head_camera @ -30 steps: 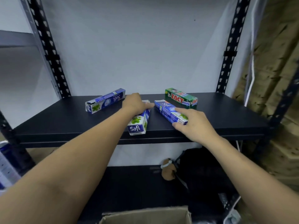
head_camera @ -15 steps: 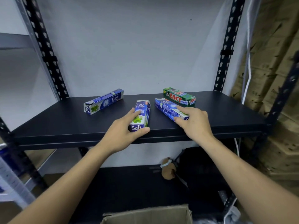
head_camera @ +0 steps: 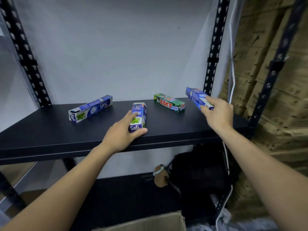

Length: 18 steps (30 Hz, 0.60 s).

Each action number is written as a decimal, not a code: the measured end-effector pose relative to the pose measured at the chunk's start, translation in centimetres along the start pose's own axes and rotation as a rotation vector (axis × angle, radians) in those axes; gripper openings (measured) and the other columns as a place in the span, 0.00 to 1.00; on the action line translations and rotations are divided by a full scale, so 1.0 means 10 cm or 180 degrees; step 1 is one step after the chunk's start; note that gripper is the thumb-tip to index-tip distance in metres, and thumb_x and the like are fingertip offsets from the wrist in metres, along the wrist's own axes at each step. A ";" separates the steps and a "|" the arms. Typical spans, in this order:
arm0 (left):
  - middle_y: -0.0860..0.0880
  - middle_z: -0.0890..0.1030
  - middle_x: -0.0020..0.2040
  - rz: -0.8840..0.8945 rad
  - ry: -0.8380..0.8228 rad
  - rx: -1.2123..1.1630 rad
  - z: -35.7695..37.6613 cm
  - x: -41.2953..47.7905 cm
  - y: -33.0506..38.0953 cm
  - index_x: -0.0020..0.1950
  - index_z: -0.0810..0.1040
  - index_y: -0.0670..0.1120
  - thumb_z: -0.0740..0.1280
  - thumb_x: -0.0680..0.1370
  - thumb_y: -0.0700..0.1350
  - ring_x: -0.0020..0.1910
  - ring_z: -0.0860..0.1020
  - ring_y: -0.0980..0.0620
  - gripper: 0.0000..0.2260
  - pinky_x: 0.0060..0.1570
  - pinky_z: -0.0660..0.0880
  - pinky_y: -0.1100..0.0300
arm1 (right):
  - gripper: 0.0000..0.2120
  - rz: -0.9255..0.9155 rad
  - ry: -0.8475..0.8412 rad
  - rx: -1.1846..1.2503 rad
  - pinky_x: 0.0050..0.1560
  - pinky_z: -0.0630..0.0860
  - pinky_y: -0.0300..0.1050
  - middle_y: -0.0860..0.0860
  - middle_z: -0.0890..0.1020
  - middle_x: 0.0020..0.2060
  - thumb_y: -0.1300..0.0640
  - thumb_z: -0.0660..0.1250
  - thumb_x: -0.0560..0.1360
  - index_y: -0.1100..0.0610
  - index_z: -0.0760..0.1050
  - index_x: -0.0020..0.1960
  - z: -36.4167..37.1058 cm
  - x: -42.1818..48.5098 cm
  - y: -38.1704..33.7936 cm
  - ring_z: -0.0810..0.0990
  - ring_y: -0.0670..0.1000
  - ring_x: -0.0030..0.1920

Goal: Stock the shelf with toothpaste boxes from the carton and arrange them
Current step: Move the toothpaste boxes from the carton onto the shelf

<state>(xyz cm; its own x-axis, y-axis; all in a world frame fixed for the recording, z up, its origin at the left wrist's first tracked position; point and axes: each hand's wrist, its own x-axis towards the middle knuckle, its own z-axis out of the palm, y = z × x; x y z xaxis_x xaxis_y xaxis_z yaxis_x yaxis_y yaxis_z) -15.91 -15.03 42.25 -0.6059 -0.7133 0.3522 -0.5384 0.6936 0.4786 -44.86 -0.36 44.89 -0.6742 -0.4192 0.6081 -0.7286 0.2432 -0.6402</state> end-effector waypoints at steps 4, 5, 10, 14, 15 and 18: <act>0.54 0.52 0.81 -0.0023 0.0068 -0.0002 0.04 0.00 -0.01 0.80 0.56 0.56 0.67 0.71 0.69 0.73 0.68 0.48 0.41 0.66 0.71 0.48 | 0.20 0.0470 -0.0205 -0.0584 0.57 0.74 0.51 0.60 0.82 0.55 0.53 0.71 0.73 0.52 0.78 0.64 0.00 0.08 0.31 0.78 0.63 0.56; 0.53 0.50 0.82 -0.0029 0.0084 -0.0007 0.05 -0.01 -0.01 0.81 0.52 0.56 0.67 0.71 0.68 0.74 0.67 0.47 0.44 0.66 0.71 0.48 | 0.21 0.0554 -0.0318 -0.0707 0.57 0.75 0.51 0.60 0.82 0.56 0.52 0.72 0.73 0.51 0.78 0.65 0.01 0.08 0.37 0.78 0.63 0.56; 0.52 0.56 0.81 0.0019 0.0179 0.0030 0.07 0.00 -0.07 0.80 0.50 0.59 0.65 0.71 0.71 0.72 0.70 0.46 0.42 0.63 0.73 0.47 | 0.23 0.0602 -0.0402 -0.0900 0.55 0.76 0.53 0.58 0.80 0.58 0.52 0.71 0.73 0.49 0.75 0.68 0.09 0.17 0.48 0.78 0.62 0.57; 0.52 0.64 0.78 -0.0034 0.0119 0.0213 0.09 0.00 -0.09 0.77 0.58 0.58 0.60 0.70 0.73 0.67 0.74 0.46 0.39 0.59 0.75 0.47 | 0.23 0.0637 -0.0380 -0.1091 0.54 0.77 0.54 0.59 0.79 0.58 0.51 0.70 0.74 0.49 0.74 0.69 0.13 0.22 0.52 0.77 0.63 0.58; 0.52 0.66 0.77 -0.0060 0.0126 0.0247 0.09 0.00 -0.08 0.77 0.59 0.58 0.59 0.70 0.73 0.65 0.75 0.46 0.39 0.57 0.76 0.47 | 0.23 0.0619 -0.0379 -0.1128 0.54 0.77 0.54 0.59 0.79 0.58 0.51 0.70 0.75 0.49 0.74 0.69 0.14 0.23 0.53 0.77 0.63 0.58; 0.53 0.69 0.75 -0.0178 0.0188 0.0316 0.09 0.01 -0.05 0.77 0.58 0.58 0.59 0.70 0.74 0.64 0.75 0.45 0.39 0.55 0.75 0.47 | 0.24 0.0465 -0.0387 -0.1241 0.57 0.76 0.56 0.60 0.77 0.60 0.49 0.69 0.75 0.52 0.73 0.70 0.16 0.22 0.56 0.74 0.64 0.60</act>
<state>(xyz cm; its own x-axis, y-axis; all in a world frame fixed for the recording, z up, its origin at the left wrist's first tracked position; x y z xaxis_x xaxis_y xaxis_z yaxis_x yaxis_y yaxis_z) -16.28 -15.34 41.32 -0.5392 -0.7539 0.3753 -0.6275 0.6569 0.4180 -50.29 -1.33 41.89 -0.7714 -0.4502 0.4496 -0.6335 0.6101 -0.4760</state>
